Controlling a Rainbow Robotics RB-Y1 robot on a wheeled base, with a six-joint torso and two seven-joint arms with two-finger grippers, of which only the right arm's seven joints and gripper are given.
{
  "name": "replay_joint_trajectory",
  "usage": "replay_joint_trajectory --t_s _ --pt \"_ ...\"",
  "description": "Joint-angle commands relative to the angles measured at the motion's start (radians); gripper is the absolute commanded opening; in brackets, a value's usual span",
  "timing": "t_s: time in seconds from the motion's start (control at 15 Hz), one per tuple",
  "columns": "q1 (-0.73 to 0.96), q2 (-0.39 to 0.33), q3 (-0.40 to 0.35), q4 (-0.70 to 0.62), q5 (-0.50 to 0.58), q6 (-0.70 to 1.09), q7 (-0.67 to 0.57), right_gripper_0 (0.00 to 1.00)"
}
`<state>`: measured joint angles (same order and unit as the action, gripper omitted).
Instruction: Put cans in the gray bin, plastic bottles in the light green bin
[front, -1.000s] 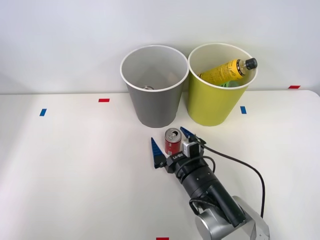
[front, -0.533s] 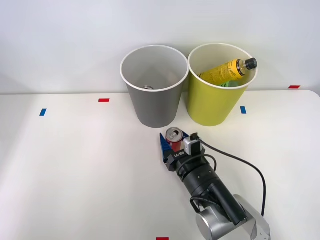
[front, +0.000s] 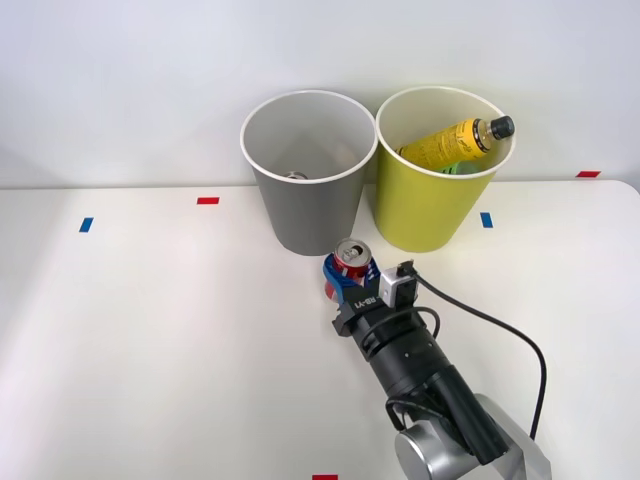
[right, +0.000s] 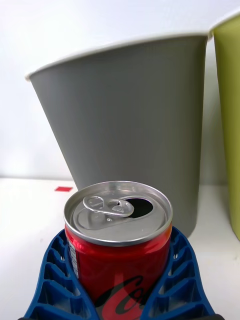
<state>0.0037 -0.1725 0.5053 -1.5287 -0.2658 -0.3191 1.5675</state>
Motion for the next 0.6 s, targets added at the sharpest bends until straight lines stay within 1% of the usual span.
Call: replay_joint_trajectory --t_s 0.07,0.27,0.4,0.6 --pt "0.027 -0.048 0.001 -0.143 -0.01 0.12 -0.012 0.06" --pt "0.091 -0.113 -0.028 -0.406 -0.018 0.38 -0.02 0.06" --pt "0.102 -0.136 -0.045 -0.512 -0.033 0.469 -0.035 0.06" --pt "0.079 -0.136 -0.057 -0.585 -0.061 0.497 -0.063 0.05"
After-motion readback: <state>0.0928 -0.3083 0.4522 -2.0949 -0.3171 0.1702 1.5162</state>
